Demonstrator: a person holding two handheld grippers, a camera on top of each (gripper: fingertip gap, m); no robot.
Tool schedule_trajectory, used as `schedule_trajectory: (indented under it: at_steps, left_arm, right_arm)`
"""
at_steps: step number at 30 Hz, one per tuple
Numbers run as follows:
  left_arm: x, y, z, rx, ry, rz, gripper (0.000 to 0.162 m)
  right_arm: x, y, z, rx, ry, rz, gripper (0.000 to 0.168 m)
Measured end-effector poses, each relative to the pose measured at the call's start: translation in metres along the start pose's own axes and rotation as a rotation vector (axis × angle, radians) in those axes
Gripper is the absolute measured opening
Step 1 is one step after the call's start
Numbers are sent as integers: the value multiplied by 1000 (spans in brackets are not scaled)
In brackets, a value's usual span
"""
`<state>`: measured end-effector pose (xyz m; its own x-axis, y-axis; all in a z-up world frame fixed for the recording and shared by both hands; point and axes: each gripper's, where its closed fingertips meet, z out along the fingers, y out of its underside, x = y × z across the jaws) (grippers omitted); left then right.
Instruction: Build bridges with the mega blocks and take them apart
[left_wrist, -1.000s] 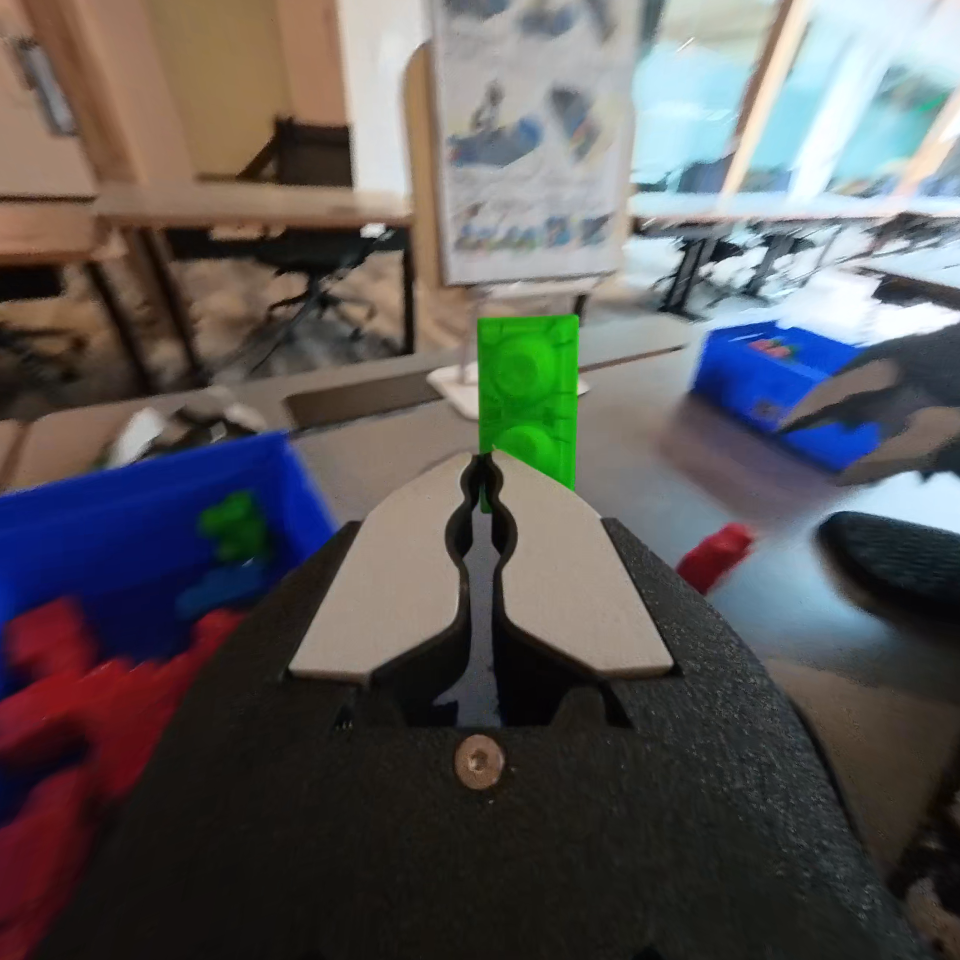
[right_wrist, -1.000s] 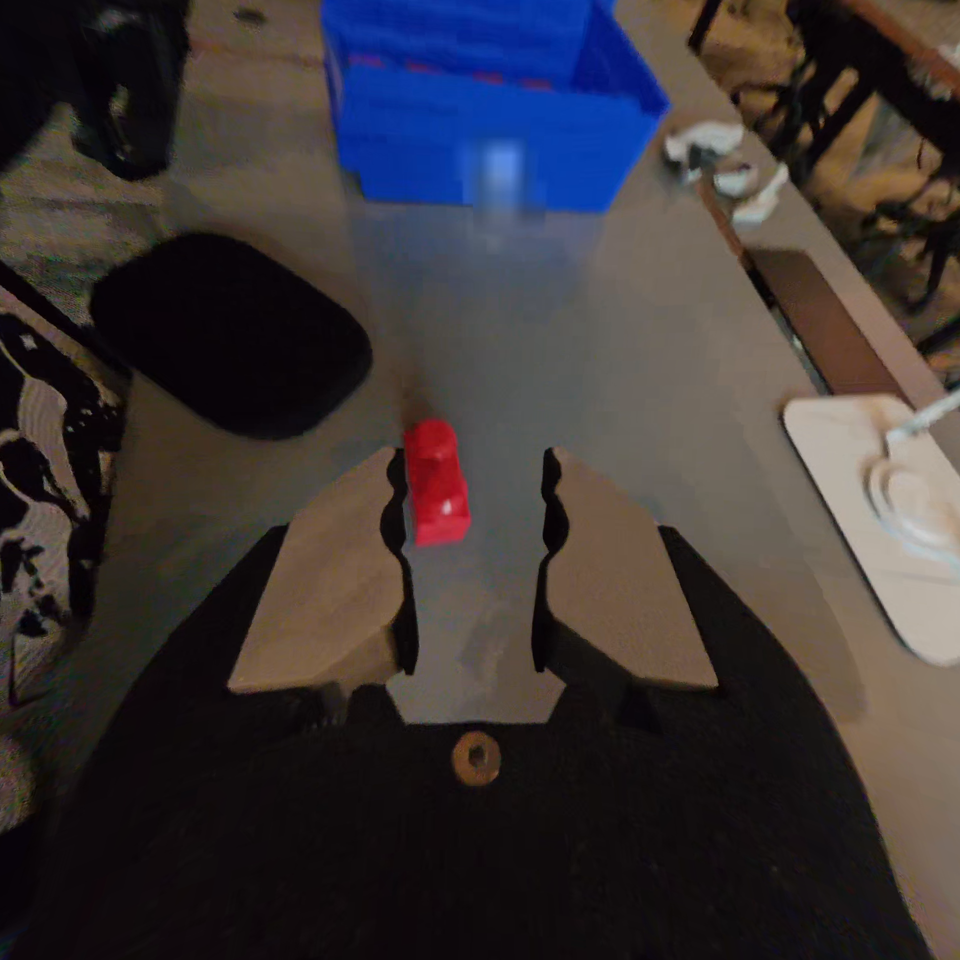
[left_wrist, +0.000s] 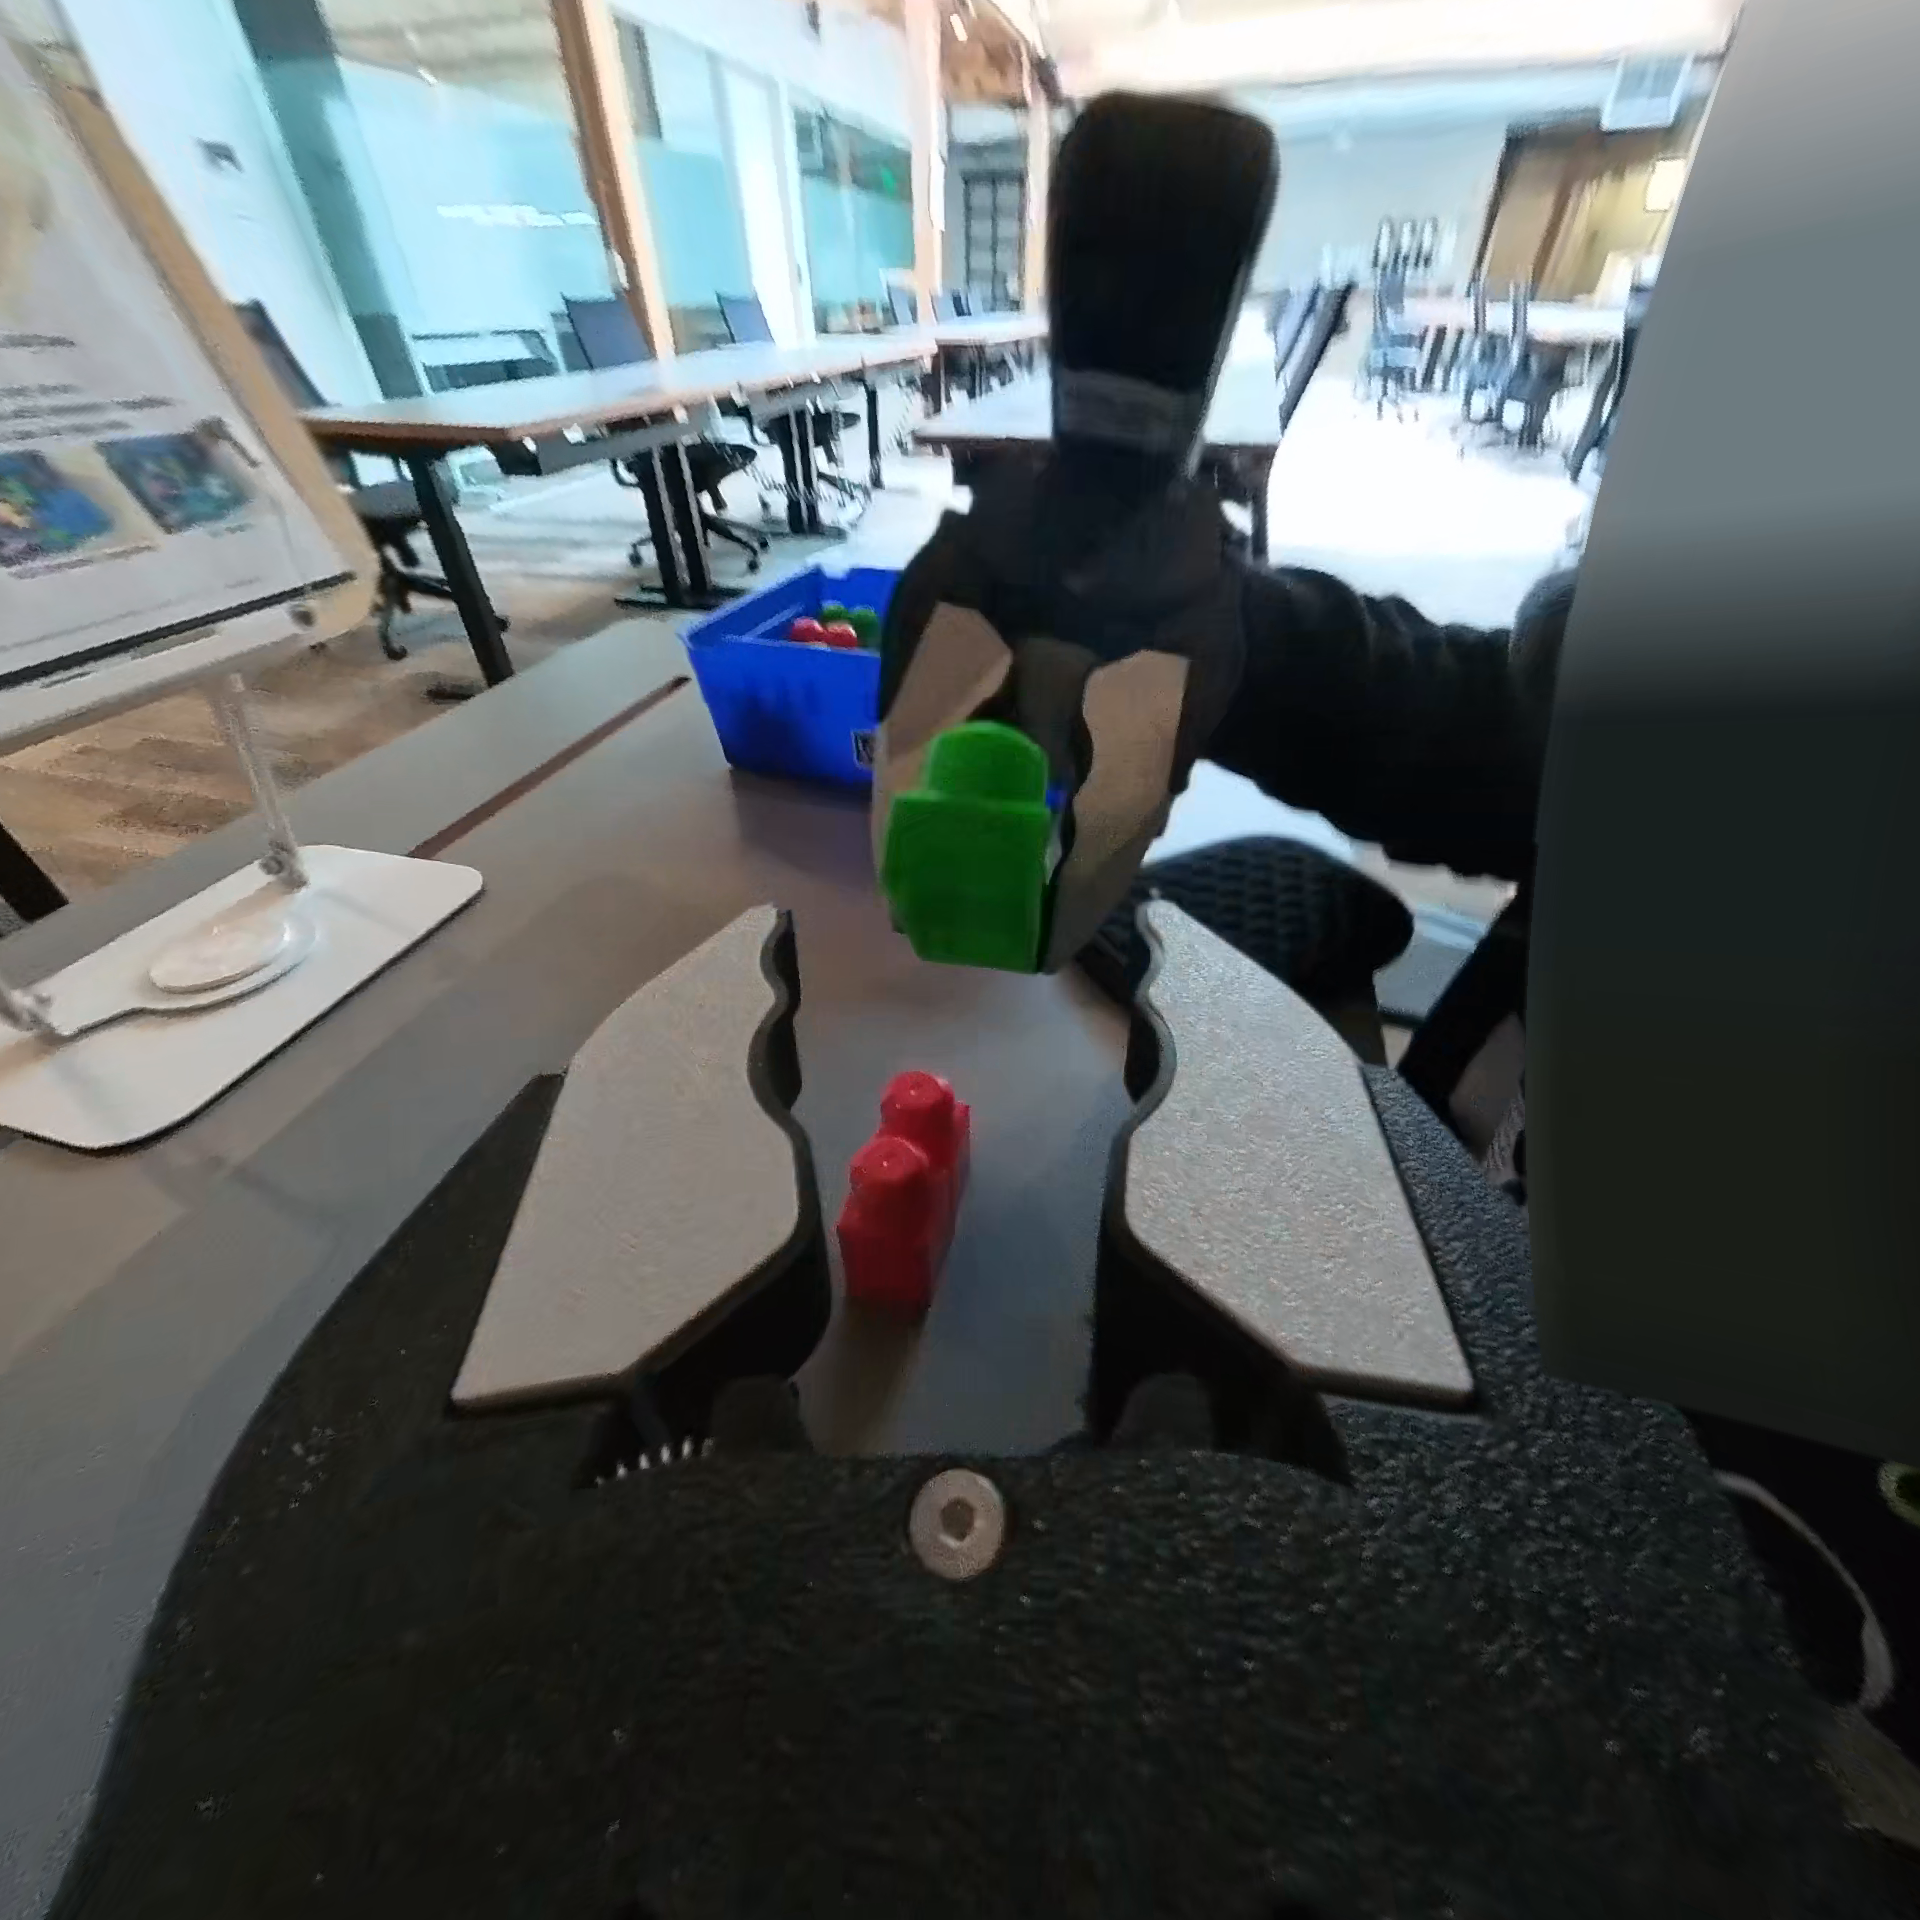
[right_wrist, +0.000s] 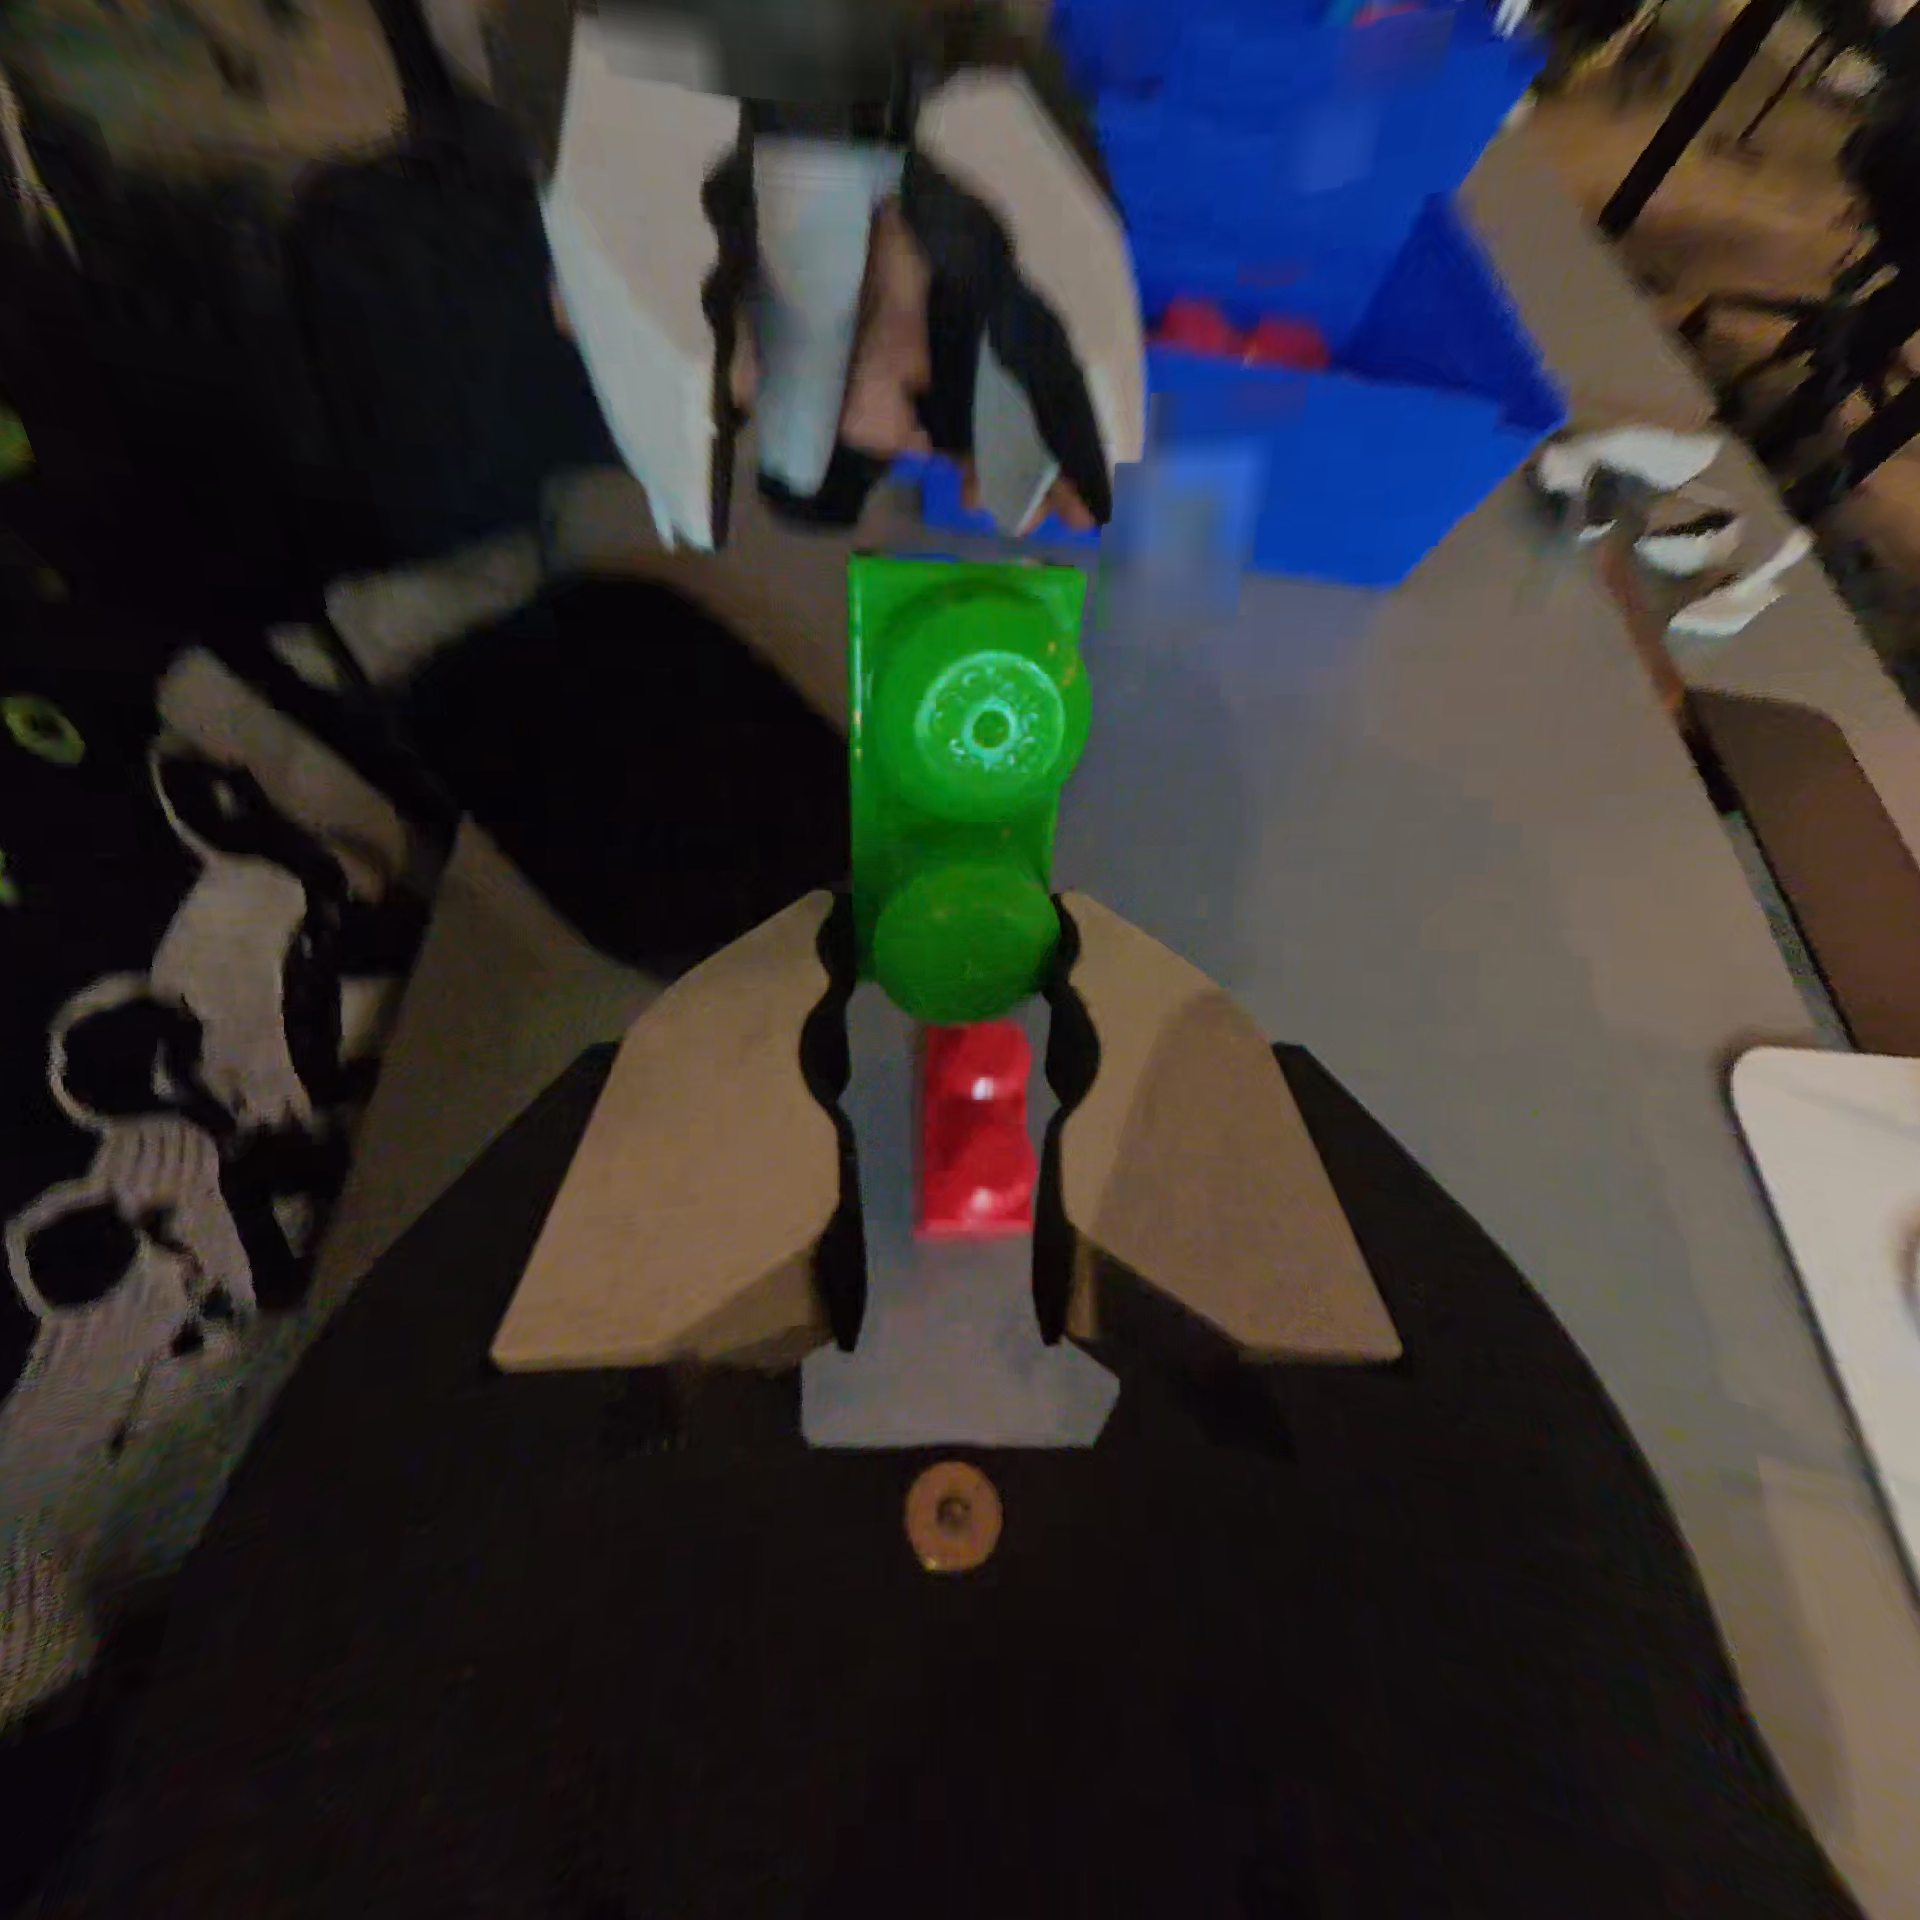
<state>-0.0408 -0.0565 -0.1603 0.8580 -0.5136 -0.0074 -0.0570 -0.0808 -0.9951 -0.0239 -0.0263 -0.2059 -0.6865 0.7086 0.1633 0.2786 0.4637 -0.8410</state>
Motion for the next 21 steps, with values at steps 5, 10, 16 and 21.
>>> schedule_trajectory:
  at_steps: [5, 10, 16, 21]
  left_arm:
    - [19, 28, 24, -199, 54, 130, 56]
    - [15, 39, 32, -208, 16, 182, 35]
    - [14, 33, 32, -70, -11, 203, 35]
    - [17, 32, 34, -1, -19, 220, 35]
  right_arm:
    - [-13, 25, 3, -253, -77, -104, 34]
    - [-15, 33, 0, -352, -96, -125, 34]
    - [-11, 26, -2, -379, -77, -142, 50]
    - [-16, 15, 2, -402, -88, -174, 52]
